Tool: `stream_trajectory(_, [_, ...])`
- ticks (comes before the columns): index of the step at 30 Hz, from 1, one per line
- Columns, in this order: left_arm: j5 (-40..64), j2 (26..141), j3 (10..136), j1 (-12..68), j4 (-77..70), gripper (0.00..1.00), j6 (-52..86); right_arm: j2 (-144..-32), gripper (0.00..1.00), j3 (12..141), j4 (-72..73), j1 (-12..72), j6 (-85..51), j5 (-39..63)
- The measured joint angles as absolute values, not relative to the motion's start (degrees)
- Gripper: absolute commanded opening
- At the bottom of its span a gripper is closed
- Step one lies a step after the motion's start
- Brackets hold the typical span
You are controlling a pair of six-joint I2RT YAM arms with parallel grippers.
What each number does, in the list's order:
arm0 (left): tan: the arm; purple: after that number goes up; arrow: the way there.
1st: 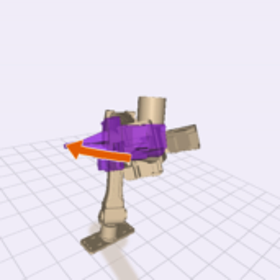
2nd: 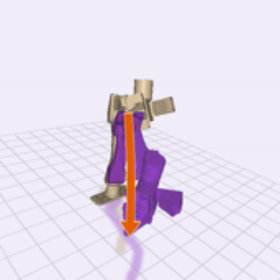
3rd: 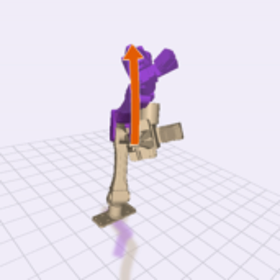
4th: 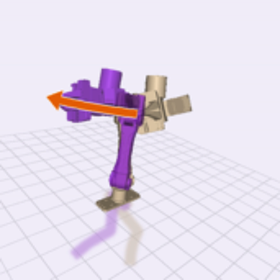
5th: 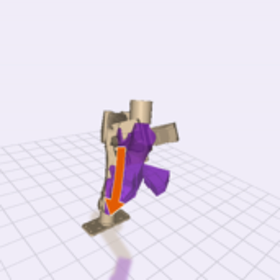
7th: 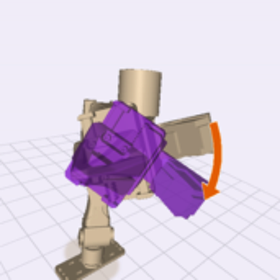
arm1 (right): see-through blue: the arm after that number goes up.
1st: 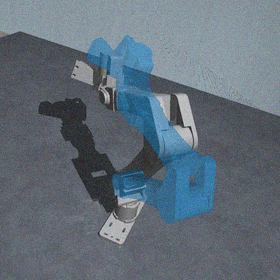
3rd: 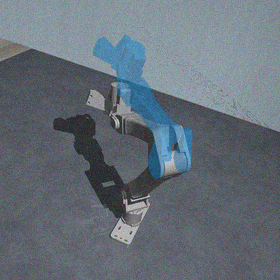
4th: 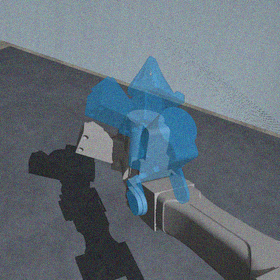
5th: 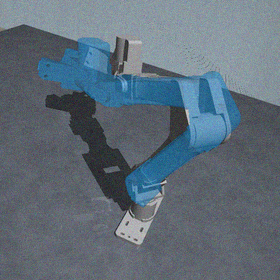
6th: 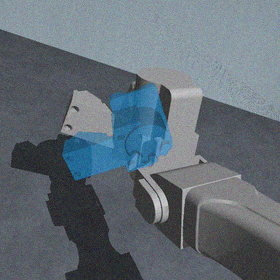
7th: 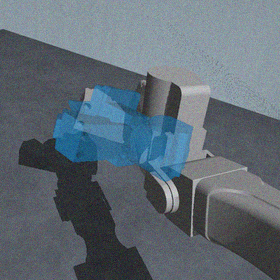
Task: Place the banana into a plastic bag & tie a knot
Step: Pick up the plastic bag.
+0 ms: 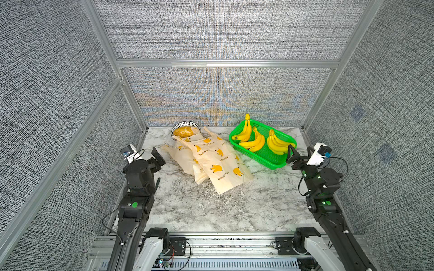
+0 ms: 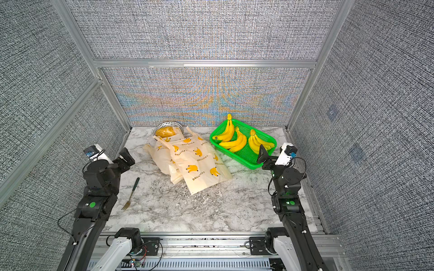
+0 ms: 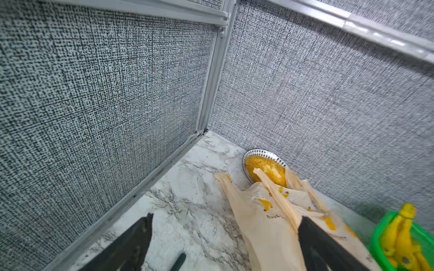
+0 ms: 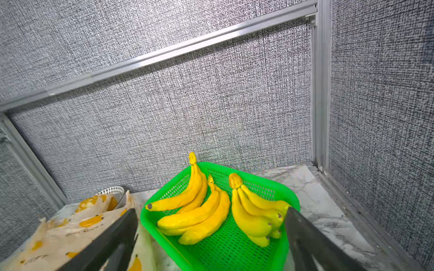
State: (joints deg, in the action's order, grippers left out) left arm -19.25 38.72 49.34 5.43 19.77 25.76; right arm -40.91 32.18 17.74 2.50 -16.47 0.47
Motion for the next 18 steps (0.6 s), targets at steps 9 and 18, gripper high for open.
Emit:
stream_trajectory(9, [-1.1,44.0,50.3,5.2,27.2,0.99,34.1,-44.6,0.98,31.4,6.1,0.1,-22.6,14.0])
stream_trajectory(18, [21.8,62.9,58.2,5.1,23.2,0.99,42.5,-51.6,0.91,29.5,7.7,4.2,-23.6,28.3])
